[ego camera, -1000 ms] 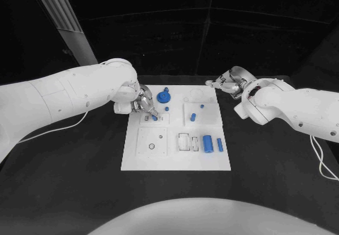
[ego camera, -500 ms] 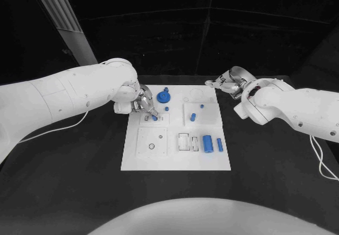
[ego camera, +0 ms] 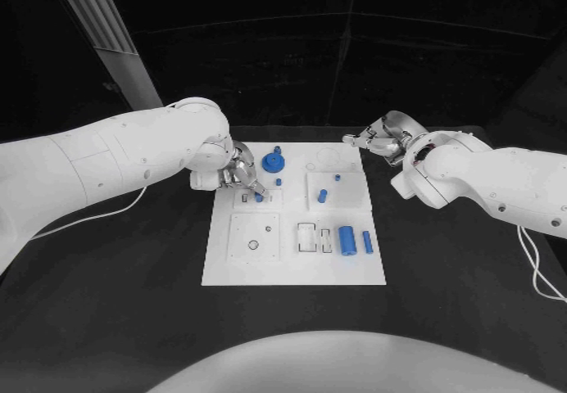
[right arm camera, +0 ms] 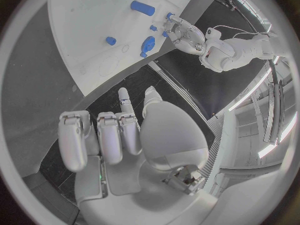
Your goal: Assemble the parts on the task board
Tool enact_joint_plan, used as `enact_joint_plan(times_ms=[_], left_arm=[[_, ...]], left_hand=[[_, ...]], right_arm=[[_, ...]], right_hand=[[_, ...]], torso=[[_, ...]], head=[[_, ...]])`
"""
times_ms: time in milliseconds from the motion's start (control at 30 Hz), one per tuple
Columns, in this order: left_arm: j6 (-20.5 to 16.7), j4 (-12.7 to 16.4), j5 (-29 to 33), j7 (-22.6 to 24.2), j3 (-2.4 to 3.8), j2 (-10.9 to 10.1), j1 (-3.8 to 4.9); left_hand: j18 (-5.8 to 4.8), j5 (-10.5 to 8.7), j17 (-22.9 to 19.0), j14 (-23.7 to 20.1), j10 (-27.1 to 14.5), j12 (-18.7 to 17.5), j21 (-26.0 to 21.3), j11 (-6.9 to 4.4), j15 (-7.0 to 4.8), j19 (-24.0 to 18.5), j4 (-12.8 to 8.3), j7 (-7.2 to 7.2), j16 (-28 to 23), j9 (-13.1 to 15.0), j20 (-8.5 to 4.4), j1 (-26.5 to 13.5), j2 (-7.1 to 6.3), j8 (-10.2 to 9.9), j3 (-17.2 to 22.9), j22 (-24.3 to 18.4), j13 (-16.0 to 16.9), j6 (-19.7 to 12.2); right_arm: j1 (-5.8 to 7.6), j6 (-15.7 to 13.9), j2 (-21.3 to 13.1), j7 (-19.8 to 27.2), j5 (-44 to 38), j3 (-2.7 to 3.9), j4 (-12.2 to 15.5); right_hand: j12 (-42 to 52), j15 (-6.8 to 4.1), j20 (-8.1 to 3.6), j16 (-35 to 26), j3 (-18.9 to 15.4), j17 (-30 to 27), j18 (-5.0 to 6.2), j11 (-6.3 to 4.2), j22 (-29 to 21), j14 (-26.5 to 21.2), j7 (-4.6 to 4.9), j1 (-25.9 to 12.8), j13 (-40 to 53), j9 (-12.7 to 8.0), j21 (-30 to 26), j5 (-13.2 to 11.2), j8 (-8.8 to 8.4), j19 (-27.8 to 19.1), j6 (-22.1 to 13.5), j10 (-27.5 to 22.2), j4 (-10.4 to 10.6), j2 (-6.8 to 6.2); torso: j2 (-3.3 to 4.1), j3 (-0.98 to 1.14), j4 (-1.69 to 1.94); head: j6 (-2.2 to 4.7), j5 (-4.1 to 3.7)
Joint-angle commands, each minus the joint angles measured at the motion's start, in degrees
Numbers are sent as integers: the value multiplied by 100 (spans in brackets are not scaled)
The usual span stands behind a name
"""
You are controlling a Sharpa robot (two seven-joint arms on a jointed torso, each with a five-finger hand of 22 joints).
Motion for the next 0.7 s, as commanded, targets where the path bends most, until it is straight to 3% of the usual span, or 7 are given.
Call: enact_joint_plan(times_ms=[33, 267, 700], left_arm=[[220, 27, -18, 4, -51, 27, -103], [184, 38, -19, 21, -51, 22, -108], [143, 50, -19, 34, -51, 1, -111]], left_hand=[[77, -111, 1509, 604, 607, 14, -29, 51, 43, -34, -1, 48, -31, -11, 23, -58, 6, -33, -108, 1237, 1505, -5], [75, -343, 1509, 604, 607, 14, -26, 79, 69, -26, 3, 79, -31, -15, 47, -177, -11, -55, -401, 1240, 1505, 0], [75, -408, 1509, 604, 607, 14, -27, 93, 82, -26, 14, 96, -31, -12, 59, -268, 1, -60, -564, 1240, 1505, 1]], right_arm=[[8, 29, 1, 7, -7, 3, 10], [8, 37, 3, 3, -7, 3, 7], [8, 41, 15, 3, -7, 3, -2]], right_hand=[[14, -23, -31, 14, -27, 1510, -42, -12, 1509, 595, 4, 41, 1499, 5, 18, 20, 28, 604, -39, 607, 11, 22], [14, -23, -31, 14, -33, 1510, -42, -12, 1509, 595, 4, 43, 1499, 6, 18, 18, 31, 604, -38, 607, 10, 25], [14, -23, -31, 14, -33, 1510, -42, -12, 1509, 595, 4, 43, 1499, 6, 18, 18, 31, 604, -38, 607, 10, 25]], torso=[[-4, -1, 1], [-1, -1, 1], [1, -3, 2]], head=[[1, -16], [1, -18], [1, -10]])
